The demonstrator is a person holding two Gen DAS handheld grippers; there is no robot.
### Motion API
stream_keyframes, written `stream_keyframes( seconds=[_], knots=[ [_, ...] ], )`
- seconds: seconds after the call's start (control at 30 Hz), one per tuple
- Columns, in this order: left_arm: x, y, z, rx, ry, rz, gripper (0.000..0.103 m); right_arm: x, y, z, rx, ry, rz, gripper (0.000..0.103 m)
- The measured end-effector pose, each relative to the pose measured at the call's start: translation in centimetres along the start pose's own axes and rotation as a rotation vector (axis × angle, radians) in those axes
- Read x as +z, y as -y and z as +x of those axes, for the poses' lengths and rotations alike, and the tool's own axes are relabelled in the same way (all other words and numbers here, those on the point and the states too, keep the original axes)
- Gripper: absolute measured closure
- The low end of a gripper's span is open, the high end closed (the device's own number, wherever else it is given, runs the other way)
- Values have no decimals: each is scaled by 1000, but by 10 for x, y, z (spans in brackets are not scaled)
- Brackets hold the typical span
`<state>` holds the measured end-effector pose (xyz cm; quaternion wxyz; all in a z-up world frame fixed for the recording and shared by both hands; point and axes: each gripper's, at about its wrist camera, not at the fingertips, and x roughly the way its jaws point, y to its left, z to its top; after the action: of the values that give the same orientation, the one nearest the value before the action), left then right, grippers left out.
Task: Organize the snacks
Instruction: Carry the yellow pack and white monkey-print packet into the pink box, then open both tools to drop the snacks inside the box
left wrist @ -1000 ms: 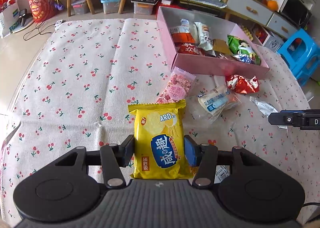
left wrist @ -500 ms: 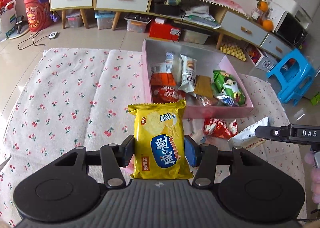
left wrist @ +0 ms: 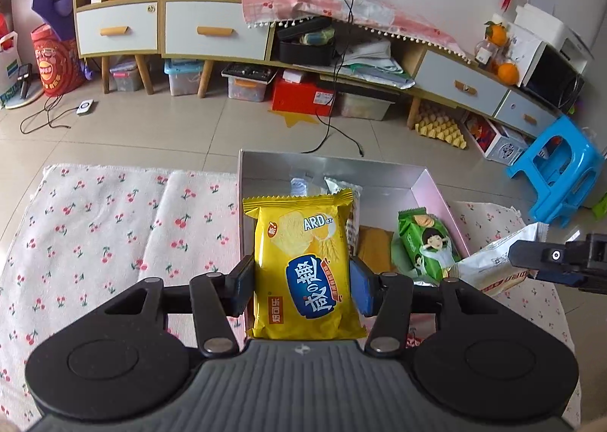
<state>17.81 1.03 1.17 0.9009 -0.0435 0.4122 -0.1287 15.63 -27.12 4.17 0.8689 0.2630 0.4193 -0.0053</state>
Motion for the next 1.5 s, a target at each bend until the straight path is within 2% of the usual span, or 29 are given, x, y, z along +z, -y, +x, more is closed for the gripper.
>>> stream_keyframes(
  seconds=[0.1,0.37,0.53,0.7,0.87,0.97,1.23,1.5],
  knots=[
    [7,2,13,10,22,24,55,13,-6,14,-25,32,-23,45],
    [15,2,44,67,33,76,55,35,-18,67,-22,27,-61,45],
    [15,1,52,94,36,111,55,39,-17,98,-29,-8,-56,45],
    [16,-1,58,98,34,120,54,39,-11,114,-42,0,-53,45],
    [17,3,61,109,52,147,53,39,-5,119,-59,29,-64,44],
    [17,3,60,103,67,152,45,39,0,116,-43,43,-40,34],
    [17,9,54,106,70,167,35,37,-5,105,-43,32,-66,33],
    [13,13,36,107,64,172,27,25,-16,79,-50,26,-105,28]
  ],
)
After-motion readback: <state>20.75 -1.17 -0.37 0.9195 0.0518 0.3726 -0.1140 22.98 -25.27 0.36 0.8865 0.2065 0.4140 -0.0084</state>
